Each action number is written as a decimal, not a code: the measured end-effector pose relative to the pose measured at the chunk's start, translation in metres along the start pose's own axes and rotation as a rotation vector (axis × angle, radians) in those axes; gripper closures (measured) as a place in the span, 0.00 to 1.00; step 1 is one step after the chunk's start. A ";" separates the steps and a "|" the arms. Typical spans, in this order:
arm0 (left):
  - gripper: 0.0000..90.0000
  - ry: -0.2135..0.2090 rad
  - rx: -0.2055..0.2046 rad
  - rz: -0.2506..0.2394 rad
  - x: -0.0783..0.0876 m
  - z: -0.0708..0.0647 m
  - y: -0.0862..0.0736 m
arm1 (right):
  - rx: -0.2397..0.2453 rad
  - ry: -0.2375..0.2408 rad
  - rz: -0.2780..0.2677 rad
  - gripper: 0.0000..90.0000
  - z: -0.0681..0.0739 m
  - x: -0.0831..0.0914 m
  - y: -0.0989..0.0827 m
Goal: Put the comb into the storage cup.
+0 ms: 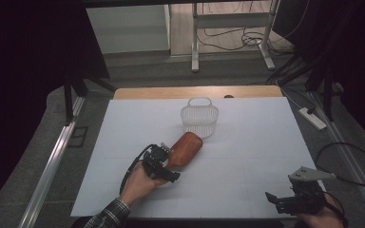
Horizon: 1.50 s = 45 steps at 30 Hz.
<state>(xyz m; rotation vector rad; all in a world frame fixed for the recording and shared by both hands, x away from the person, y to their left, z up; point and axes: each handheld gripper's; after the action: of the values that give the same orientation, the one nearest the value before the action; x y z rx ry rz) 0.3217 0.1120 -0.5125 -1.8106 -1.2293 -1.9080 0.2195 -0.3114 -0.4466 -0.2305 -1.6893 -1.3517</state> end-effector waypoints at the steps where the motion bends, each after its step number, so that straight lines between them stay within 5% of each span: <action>1: 0.07 0.001 0.003 -0.002 0.000 0.000 0.000 | 0.000 0.000 0.000 0.02 0.000 0.000 0.000; 7: 0.35 0.026 -0.001 -0.008 0.001 0.000 0.001 | 0.001 -0.001 0.001 0.02 0.000 0.000 0.000; 15: 0.57 0.034 -0.002 -0.008 0.001 0.000 0.002 | 0.003 -0.002 0.002 0.02 0.000 0.000 0.000; 28: 0.75 0.033 -0.021 -0.007 0.000 0.000 0.003 | 0.004 -0.003 0.004 0.02 0.001 0.000 0.000; 45: 0.79 0.008 -0.023 -0.034 0.008 0.001 0.001 | 0.005 -0.001 0.004 0.02 0.001 0.000 0.000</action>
<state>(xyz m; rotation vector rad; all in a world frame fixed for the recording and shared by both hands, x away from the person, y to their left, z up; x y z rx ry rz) 0.3213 0.1153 -0.5052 -1.8030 -1.2490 -1.9529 0.2191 -0.3106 -0.4467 -0.2312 -1.6921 -1.3447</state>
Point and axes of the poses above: each handheld gripper's, and its own axes: x roughly backward along the jaws, y roughly out of its top, z roughly to its left, and after that the axes turned 4 degrees about -x, right-handed
